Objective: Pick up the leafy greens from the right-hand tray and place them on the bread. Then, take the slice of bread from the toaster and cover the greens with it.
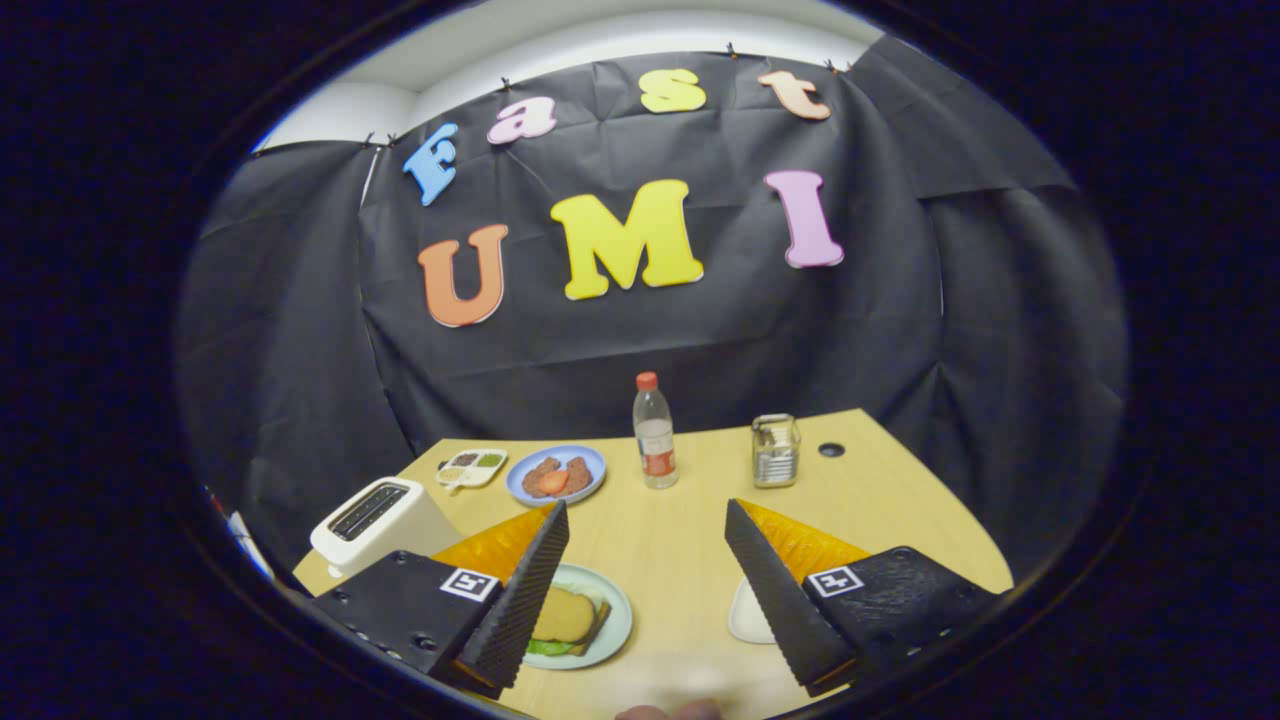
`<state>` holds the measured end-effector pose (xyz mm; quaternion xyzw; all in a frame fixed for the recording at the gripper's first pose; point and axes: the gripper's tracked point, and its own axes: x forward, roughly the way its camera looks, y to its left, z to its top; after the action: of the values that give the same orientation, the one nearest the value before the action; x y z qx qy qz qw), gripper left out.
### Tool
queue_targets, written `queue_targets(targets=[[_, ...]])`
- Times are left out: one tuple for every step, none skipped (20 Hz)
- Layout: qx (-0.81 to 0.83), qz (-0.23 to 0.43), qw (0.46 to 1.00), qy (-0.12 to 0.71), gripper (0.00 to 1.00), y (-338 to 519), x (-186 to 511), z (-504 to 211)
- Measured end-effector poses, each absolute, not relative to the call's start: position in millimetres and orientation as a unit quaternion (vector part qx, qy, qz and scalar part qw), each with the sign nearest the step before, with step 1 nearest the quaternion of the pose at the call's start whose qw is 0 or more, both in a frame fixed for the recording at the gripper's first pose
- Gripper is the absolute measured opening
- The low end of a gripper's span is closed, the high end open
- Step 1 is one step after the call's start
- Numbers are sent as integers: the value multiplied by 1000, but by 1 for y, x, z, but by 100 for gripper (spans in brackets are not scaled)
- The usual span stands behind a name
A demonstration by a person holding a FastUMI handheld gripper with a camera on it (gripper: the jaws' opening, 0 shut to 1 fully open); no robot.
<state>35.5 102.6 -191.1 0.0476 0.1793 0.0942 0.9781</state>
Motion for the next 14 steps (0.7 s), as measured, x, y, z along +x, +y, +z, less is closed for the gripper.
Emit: queue_targets(targets=[[41, 81, 981, 169, 96, 90, 36, -177], [39, 71, 983, 162, 96, 79, 37, -164], [41, 63, 985, 156, 96, 69, 36, -151], [43, 54, 986, 149, 96, 60, 35, -139], [42, 45, 988, 143, 96, 50, 35, -127], [41, 39, 989, 134, 96, 41, 33, -115], [38, 32, 991, 124, 96, 32, 33, -102], [32, 24, 993, 112, 96, 24, 31, -90], [24, 18, 994, 101, 96, 16, 29, -79], [17, 13, 996, 90, 96, 11, 27, -69], [15, 8, 996, 87, 96, 7, 24, -60], [24, 6, 996, 87, 96, 5, 20, -54], [36, 2, 996, 86, 96, 3, 16, -47], [43, -1, 995, 86, 96, 1, 19, -44]])
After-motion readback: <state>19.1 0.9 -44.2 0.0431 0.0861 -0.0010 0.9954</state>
